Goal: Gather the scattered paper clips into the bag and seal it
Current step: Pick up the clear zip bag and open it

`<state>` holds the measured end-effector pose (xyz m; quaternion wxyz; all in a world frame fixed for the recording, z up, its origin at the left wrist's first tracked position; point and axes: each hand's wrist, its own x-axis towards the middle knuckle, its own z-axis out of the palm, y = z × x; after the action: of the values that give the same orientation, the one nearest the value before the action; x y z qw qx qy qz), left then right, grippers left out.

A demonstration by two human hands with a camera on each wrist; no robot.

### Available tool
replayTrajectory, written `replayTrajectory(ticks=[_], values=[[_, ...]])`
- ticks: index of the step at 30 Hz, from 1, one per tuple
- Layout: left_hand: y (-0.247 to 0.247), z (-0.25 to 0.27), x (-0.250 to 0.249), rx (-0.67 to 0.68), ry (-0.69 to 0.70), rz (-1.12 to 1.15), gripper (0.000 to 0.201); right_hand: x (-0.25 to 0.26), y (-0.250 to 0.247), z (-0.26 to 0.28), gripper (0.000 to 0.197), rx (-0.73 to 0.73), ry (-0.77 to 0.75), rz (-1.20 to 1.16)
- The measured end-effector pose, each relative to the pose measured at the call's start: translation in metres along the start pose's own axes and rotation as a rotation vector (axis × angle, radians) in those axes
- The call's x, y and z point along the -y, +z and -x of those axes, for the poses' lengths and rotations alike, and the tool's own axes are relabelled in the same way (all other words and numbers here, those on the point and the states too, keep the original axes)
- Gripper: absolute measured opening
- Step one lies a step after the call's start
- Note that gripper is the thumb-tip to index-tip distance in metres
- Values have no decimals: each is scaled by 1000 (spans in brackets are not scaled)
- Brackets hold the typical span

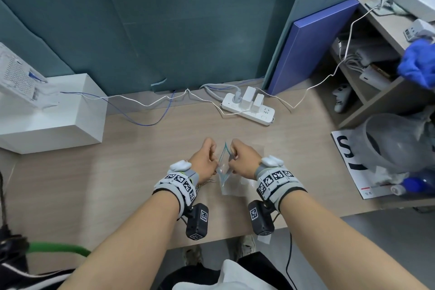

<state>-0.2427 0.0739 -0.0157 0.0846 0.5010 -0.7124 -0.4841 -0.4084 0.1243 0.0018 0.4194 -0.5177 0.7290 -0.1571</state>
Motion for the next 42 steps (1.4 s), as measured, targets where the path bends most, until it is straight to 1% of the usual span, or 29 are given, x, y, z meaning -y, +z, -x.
replayTrajectory(ticks=[2, 4, 7, 11, 12, 14, 15, 17, 18, 19, 20, 22, 23, 25, 26, 28, 29, 31, 33, 34, 36, 37, 38, 40, 42], values=[[-1, -1, -3, -4, 23, -10, 29, 6, -2, 1, 30, -9, -43, 19], [-3, -4, -5, -34, 45, -32, 30, 9, -5, 3, 32, -32, -80, 22], [-5, -7, -6, -116, 59, -9, 36, 10, -7, 2, 35, -66, -117, 7], [-4, -12, -9, -110, 66, -23, 49, 8, -11, -1, 38, -81, -147, 26], [-4, -13, -12, -108, 50, -41, 47, 9, -12, -1, 38, -87, -150, 34], [-4, -14, -17, -118, 15, -110, 34, 14, -15, 0, 37, -72, -155, 83], [-4, -15, -20, -125, 5, -157, 26, 14, -15, -1, 37, -55, -144, 112], [-5, -15, -26, -139, -22, -235, 11, 16, -17, -3, 33, -47, -69, 174], [-4, -16, -28, -143, -45, -249, 8, 17, -18, -4, 27, -72, -19, 208], [-5, -17, -29, -138, -72, -257, 11, 18, -19, -5, 20, -108, 22, 239], [-5, -19, -30, -126, -98, -271, 14, 20, -21, -5, 16, -139, 57, 268], [-8, -21, -33, -78, -107, -352, 12, 21, -24, -7, 23, -162, 85, 349], [-9, -22, -32, -40, -98, -403, 18, 20, -26, -7, 23, -158, 84, 396], [-12, -23, -30, 39, -92, -527, 44, 18, -32, -8, 18, -124, 94, 450], [-13, -23, -29, 65, -98, -584, 52, 14, -35, -9, 26, -95, 101, 459], [-16, -24, -28, 68, -135, -656, 57, 9, -39, -9, 51, -7, 116, 470], [-17, -24, -29, 64, -151, -675, 58, 7, -41, -9, 58, 21, 113, 484], [-17, -23, -33, 72, -176, -705, 56, 8, -43, -6, 64, 53, 88, 532], [-14, -22, -36, 66, -194, -721, 54, 10, -43, -4, 60, 49, 68, 547], [-11, -21, -36, 58, -201, -721, 58, 12, -43, -3, 55, 32, 66, 531], [-4, -20, -32, 69, -190, -711, 80, 15, -41, 0, 45, -18, 58, 492], [-1, -19, -29, 79, -177, -707, 89, 16, -38, 1, 44, -32, 53, 481], [1, -19, -27, 84, -165, -710, 94, 16, -34, 2, 46, -32, 49, 483], [1, -17, -27, 93, -155, -734, 93, 15, -28, 4, 49, -16, 64, 510], [1, -17, -27, 91, -152, -768, 87, 12, -25, 5, 51, -9, 96, 536]])
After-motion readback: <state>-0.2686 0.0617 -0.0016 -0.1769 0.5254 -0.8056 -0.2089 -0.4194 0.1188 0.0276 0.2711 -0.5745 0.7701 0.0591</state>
